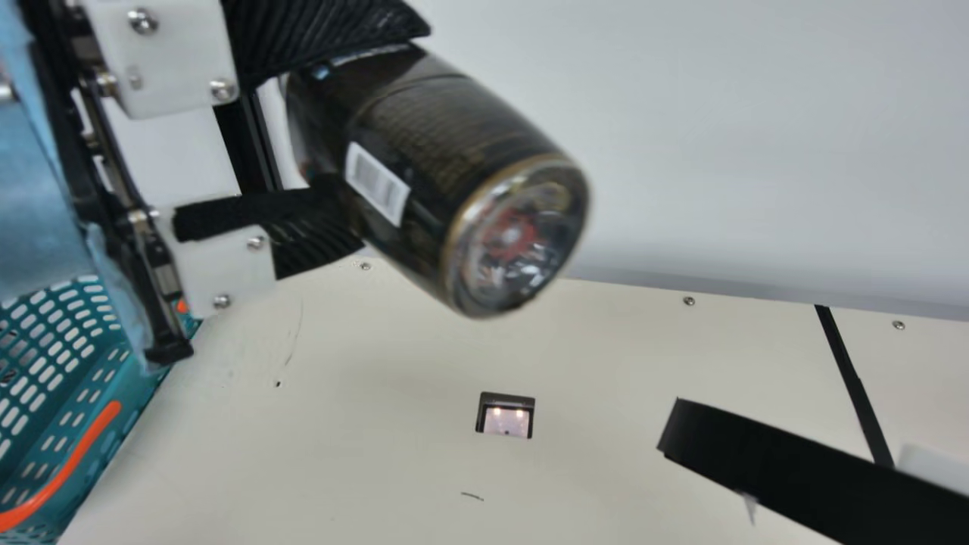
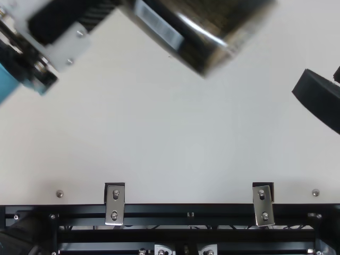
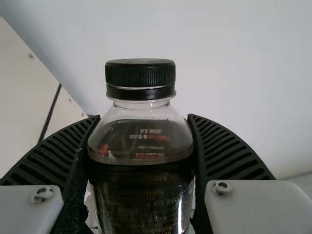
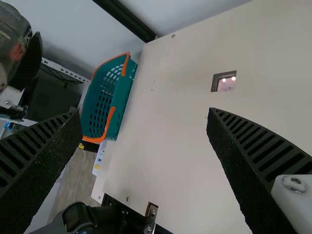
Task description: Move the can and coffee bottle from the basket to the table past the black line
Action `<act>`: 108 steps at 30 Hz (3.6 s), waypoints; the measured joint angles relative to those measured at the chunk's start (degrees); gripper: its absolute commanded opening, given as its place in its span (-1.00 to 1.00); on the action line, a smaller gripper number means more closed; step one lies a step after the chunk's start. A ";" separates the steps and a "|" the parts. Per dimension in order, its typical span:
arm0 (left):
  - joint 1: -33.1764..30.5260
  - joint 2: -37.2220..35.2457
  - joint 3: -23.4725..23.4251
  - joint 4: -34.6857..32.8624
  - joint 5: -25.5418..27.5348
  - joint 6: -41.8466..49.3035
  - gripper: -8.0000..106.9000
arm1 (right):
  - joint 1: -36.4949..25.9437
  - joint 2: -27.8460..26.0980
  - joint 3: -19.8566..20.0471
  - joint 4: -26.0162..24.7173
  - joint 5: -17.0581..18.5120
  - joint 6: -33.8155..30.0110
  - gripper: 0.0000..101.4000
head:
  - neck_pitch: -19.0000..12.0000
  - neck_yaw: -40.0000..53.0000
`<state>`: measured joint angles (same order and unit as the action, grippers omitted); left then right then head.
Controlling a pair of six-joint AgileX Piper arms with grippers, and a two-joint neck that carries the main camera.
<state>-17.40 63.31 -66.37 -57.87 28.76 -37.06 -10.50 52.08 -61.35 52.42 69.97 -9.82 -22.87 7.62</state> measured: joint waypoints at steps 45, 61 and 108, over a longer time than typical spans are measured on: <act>25.82 4.21 29.19 -30.67 27.64 39.35 -0.68 | 0.07 0.00 -0.07 -0.09 -0.05 0.00 1.00 | -0.29 0.00; 25.82 4.21 29.19 -30.67 27.64 39.35 -0.68 | 11.12 7.81 0.31 6.97 -5.72 2.75 1.00 | -0.29 0.29; 25.82 4.21 29.19 -30.67 27.64 39.35 -0.68 | 27.11 30.76 1.11 31.11 -9.37 1.53 1.00 | -0.29 0.29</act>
<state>8.42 67.52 -37.19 -88.54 56.39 2.30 16.61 82.83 -60.24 83.53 60.60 -8.28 -23.17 7.92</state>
